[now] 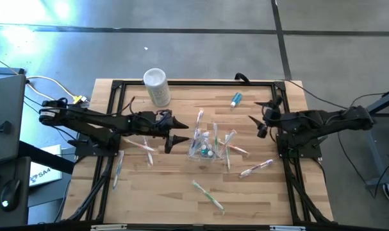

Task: Pick & Place toothbrushing station
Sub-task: Put the blue mouthwash into the middle section of the transparent organizer

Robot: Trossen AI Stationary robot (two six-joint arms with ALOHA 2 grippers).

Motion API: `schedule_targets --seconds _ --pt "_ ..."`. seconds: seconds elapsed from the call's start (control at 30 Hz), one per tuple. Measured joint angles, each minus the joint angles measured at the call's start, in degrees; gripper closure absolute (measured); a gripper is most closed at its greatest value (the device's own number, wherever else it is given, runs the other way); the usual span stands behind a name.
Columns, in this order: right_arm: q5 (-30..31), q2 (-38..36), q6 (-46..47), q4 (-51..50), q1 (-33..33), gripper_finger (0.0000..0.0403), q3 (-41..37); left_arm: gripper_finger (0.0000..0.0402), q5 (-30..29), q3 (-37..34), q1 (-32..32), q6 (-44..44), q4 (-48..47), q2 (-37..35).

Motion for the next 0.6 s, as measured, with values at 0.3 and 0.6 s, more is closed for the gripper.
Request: schedule_targets --seconds 0.3,0.6 --pt "0.20 13.04 -10.01 -1.81 -15.31 0.0124 12.25 0.0143 0.00 0.00 0.00 0.00 -1.12 -0.04" --pt "-3.19 24.30 -39.08 -0.65 -30.48 0.0124 16.71 0.0143 2.40 0.00 -0.01 -0.01 -3.75 -0.04"
